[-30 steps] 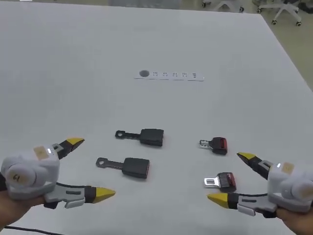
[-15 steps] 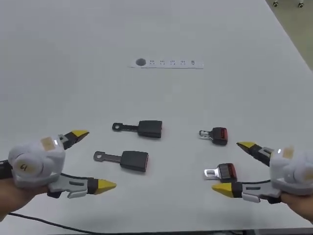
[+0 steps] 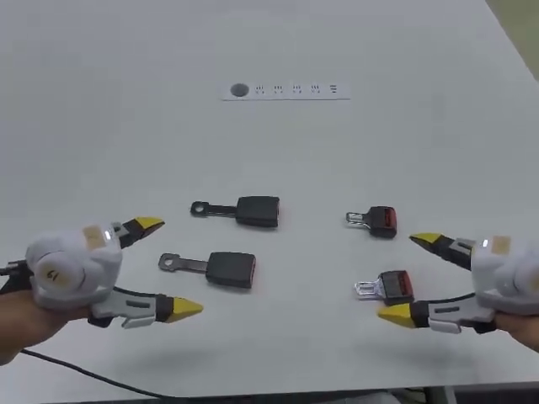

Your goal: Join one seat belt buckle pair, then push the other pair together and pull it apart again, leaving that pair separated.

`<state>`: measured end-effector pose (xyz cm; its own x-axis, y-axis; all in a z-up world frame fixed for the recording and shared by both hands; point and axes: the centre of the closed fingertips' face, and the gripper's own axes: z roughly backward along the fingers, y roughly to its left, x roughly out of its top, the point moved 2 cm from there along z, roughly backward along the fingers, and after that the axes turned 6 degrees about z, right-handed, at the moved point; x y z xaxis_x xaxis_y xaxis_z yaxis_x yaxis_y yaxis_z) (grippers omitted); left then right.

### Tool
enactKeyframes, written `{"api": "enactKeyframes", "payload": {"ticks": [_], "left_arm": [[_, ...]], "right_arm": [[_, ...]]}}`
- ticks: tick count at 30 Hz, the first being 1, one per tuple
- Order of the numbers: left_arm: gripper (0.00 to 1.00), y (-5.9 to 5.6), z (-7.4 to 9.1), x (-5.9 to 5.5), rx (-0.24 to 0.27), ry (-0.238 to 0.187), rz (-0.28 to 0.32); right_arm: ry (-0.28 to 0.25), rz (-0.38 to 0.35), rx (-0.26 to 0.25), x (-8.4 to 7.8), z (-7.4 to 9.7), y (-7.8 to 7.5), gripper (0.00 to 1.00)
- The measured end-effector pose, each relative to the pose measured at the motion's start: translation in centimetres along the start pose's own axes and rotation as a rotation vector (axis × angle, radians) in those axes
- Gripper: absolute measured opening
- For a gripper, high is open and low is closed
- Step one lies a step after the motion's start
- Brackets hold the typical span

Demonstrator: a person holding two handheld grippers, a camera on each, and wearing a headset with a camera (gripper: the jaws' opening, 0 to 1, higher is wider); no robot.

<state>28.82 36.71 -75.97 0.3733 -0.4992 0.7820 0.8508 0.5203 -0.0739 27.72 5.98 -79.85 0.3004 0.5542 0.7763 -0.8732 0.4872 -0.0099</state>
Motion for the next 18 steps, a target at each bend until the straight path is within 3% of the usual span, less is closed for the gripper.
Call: {"api": "enactKeyframes", "payload": {"ticks": [8,18], "left_arm": [[0.86,-0.1,-1.6,-0.6,-0.044,0.046,-0.026],[0.83,0.3,-3.8,-0.9,-0.085,0.089,-0.059]], "right_arm": [[0.044,0.024,0.047,-1.5,-0.5,0.1,0.86],[0.065,0.039,0.093,-1.8,-1.0,-0.2,0.82]]}}
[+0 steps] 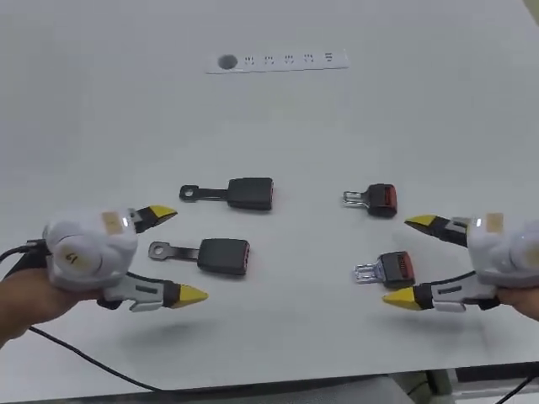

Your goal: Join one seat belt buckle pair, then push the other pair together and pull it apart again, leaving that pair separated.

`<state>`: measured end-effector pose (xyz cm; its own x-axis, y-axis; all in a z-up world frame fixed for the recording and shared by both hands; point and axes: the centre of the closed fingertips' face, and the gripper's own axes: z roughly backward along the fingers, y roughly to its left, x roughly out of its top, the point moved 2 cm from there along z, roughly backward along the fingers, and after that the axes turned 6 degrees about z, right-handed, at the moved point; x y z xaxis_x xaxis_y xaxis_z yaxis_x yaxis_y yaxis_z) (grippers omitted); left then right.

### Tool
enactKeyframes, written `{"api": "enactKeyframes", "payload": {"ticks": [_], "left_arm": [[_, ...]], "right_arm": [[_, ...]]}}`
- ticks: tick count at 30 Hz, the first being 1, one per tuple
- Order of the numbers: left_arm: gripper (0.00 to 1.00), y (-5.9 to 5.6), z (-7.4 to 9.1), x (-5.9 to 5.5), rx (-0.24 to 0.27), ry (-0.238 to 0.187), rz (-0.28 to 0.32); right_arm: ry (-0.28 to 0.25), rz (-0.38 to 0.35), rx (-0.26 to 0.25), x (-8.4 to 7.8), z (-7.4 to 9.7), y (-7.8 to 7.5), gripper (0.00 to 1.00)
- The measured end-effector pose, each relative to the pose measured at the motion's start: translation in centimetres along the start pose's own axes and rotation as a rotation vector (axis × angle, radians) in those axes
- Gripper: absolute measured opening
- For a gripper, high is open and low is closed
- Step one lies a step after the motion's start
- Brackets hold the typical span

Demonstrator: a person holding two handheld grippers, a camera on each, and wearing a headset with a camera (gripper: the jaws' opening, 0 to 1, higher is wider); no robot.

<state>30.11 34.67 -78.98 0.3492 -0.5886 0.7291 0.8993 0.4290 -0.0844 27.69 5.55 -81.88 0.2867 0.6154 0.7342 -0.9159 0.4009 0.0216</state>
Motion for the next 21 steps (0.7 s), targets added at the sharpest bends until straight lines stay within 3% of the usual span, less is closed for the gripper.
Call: {"api": "enactKeyframes", "payload": {"ticks": [12,21], "left_arm": [[0.78,0.0,-2.8,-0.7,-0.07,0.064,-0.047],[0.68,0.0,-4.4,-1.0,-0.123,0.1,-0.099]], "right_arm": [[0.04,0.029,0.113,-0.7,-0.2,0.5,0.75],[0.056,0.045,0.159,-1.1,-0.4,0.5,0.69]]}}
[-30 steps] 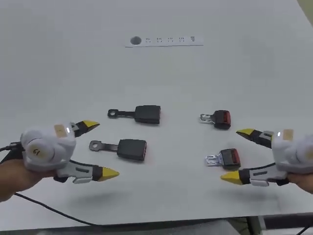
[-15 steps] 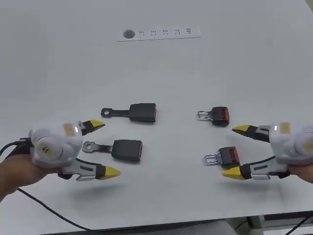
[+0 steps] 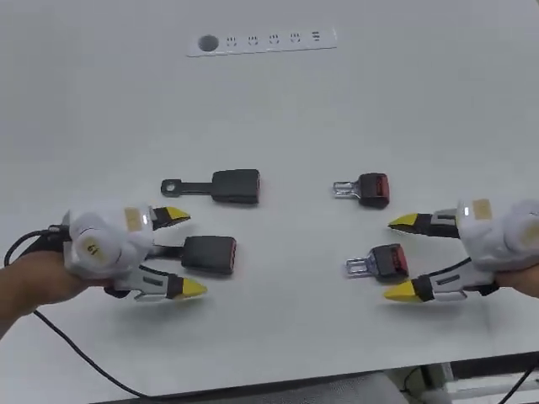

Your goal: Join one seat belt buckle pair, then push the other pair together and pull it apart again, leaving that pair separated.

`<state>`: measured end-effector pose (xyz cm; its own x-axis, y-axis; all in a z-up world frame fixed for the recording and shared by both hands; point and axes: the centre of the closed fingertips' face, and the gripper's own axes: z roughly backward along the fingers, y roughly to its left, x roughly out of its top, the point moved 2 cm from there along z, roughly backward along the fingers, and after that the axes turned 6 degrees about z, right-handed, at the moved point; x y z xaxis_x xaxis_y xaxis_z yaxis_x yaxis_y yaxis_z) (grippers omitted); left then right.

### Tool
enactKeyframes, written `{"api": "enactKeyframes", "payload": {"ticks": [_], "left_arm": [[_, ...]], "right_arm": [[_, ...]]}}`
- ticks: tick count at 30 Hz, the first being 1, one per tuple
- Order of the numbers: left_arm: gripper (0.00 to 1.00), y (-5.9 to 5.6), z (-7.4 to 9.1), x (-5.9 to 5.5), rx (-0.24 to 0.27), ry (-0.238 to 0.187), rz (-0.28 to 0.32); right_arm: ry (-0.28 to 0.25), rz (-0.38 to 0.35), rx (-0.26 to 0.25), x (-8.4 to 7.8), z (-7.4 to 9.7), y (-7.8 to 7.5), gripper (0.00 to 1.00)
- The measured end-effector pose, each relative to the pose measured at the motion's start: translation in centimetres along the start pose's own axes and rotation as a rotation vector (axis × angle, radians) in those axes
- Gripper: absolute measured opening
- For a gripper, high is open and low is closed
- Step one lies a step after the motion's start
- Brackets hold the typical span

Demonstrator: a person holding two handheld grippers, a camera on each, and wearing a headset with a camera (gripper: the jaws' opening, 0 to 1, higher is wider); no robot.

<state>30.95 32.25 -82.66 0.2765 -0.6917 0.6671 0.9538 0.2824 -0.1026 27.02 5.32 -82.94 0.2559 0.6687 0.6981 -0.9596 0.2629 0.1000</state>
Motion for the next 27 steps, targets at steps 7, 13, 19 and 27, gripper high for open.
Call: {"api": "enactKeyframes", "payload": {"ticks": [7,13,19,27], "left_arm": [[0.6,0.0,-0.9,-0.3,-0.03,0.026,-0.042],[0.52,0.1,-1.3,-0.6,-0.04,0.046,-0.071],[0.43,0.4,-1.4,-0.5,-0.045,0.042,-0.096],[0.36,-0.2,-1.5,-0.4,-0.055,0.048,-0.137]], "right_arm": [[0.041,0.045,0.037,-0.7,-0.1,0.2,0.62],[0.058,0.086,0.055,-0.9,-0.2,0.2,0.55],[0.079,0.133,0.058,-1.2,-0.1,0.1,0.44],[0.047,0.087,0.021,-1.3,0.0,-0.2,0.36]]}}
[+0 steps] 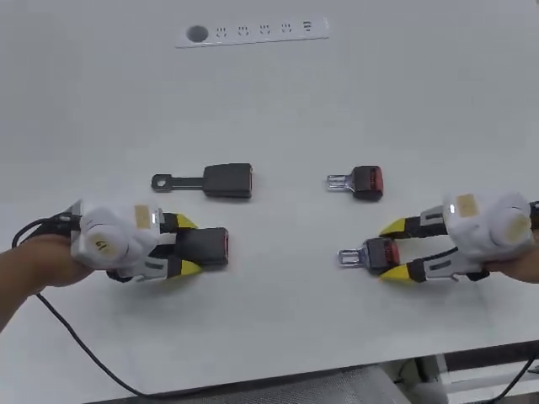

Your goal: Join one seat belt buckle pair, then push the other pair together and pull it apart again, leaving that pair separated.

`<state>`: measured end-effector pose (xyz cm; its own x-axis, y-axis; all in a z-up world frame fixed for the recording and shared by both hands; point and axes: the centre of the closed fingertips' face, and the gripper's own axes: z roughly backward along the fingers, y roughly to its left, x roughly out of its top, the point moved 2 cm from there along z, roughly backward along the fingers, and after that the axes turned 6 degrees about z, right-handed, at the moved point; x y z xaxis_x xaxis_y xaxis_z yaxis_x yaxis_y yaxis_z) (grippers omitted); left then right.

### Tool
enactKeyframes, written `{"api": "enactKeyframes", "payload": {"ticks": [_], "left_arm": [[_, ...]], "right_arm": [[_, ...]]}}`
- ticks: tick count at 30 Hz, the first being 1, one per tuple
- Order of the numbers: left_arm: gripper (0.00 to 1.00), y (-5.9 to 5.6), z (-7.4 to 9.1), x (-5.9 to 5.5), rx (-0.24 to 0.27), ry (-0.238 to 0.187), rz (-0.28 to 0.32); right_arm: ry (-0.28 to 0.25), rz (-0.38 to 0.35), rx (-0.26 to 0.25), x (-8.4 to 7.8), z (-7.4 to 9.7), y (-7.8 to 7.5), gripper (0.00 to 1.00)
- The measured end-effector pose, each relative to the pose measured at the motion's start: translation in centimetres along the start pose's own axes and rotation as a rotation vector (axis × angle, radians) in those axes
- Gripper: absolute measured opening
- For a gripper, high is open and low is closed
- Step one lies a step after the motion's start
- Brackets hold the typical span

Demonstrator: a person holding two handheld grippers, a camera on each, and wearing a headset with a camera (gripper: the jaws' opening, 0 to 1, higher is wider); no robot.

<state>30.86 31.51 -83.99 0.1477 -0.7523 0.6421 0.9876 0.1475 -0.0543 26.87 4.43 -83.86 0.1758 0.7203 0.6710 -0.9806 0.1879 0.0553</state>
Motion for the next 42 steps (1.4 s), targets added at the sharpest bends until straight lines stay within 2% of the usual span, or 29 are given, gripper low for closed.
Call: {"api": "enactKeyframes", "payload": {"ticks": [7,13,25,33,42], "left_arm": [[0.35,-0.1,0.0,0.0,-0.002,0.002,-0.004],[0.35,0.0,-0.1,-0.1,-0.011,0.01,-0.017],[0.35,-0.2,0.0,0.0,-0.019,0.024,-0.025],[0.35,-0.2,0.0,0.2,-0.019,0.025,-0.023],[0.35,0.0,0.1,0.2,-0.019,0.024,-0.023]], "right_arm": [[-0.016,-0.037,-0.027,0.0,-0.1,0.0,0.35],[-0.018,-0.025,-0.028,0.3,-0.5,-0.1,0.35],[-0.038,-0.004,-0.016,2.4,-2.4,-0.7,0.34],[-0.075,0.007,-0.015,3.8,-3.7,-1.3,0.34],[-0.101,0.041,0.008,6.0,-6.0,-1.1,0.34]]}}
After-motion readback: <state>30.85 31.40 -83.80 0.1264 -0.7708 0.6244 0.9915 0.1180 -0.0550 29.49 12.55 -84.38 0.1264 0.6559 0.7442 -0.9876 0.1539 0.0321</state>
